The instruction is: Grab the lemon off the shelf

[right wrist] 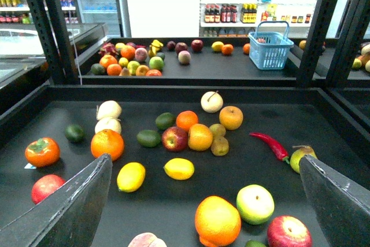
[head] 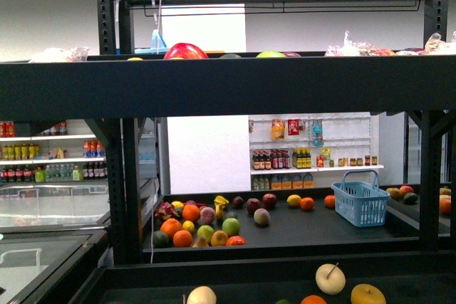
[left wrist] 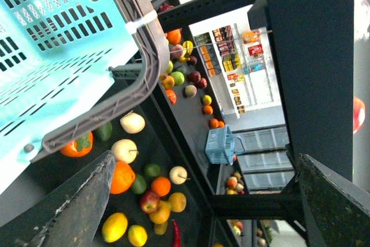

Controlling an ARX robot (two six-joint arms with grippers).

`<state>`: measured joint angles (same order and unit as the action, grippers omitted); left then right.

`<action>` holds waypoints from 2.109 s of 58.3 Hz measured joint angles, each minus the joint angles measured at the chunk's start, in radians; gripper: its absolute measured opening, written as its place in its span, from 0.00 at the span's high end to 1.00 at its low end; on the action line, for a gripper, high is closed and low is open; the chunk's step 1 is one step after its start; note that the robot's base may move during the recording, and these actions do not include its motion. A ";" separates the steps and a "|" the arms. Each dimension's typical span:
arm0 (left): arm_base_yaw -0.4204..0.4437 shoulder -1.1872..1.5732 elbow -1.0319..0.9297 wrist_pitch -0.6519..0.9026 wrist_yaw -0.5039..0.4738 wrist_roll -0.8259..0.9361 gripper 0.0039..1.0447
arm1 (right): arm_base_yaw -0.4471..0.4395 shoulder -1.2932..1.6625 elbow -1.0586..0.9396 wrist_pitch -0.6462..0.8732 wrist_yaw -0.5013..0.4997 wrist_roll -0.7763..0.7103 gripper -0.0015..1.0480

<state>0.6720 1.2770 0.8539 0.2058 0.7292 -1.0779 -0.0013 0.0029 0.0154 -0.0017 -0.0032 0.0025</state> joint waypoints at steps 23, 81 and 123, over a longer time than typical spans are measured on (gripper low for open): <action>0.012 0.342 0.235 0.140 -0.023 -0.190 0.07 | 0.000 0.000 0.000 0.000 0.000 0.000 0.07; -0.090 0.609 0.496 0.121 -0.159 -0.224 0.84 | 0.000 0.000 0.000 0.000 0.000 0.000 0.07; -0.371 0.220 0.267 0.145 0.170 0.107 0.92 | 0.000 0.000 0.000 0.000 0.000 0.000 0.07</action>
<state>0.3012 1.4971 1.1206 0.3508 0.8989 -0.9710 -0.0013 0.0029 0.0154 -0.0017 -0.0032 0.0025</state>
